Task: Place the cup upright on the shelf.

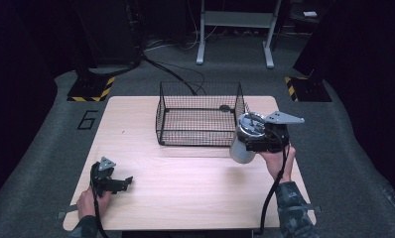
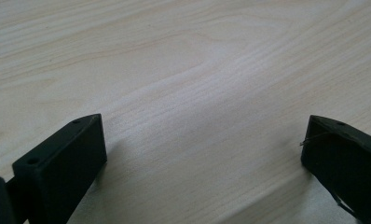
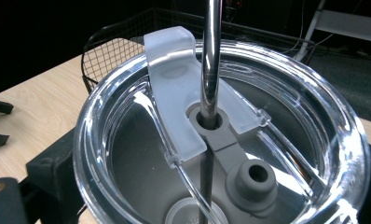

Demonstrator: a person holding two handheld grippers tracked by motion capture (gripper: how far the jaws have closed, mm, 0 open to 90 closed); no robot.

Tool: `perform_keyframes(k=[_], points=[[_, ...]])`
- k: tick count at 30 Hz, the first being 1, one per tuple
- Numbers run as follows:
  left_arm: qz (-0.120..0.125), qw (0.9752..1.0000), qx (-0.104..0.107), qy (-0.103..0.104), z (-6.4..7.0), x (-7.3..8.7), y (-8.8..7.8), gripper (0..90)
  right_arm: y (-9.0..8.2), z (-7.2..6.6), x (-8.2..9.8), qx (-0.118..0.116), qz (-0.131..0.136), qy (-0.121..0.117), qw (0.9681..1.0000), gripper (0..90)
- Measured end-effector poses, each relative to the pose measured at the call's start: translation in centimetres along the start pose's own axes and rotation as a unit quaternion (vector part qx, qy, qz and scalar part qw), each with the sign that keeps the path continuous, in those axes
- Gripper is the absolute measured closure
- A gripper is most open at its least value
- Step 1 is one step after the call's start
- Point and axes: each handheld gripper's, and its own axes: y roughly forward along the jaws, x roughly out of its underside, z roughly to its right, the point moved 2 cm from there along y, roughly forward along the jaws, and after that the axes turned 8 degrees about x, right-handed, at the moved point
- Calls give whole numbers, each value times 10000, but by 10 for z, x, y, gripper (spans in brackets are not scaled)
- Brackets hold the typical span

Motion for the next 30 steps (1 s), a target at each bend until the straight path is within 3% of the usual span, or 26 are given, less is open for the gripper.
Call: perform_keyframes(k=[12, 30], points=[[-3, 10000, -5, 0, 0, 0, 0, 0, 8, -14, -23, -141, 41, -99, 9998, 34], [26, 10000, -27, 11, 0, 0, 1, 0, 25, -21, -48, -226, 102, -204, 9995, 34]])
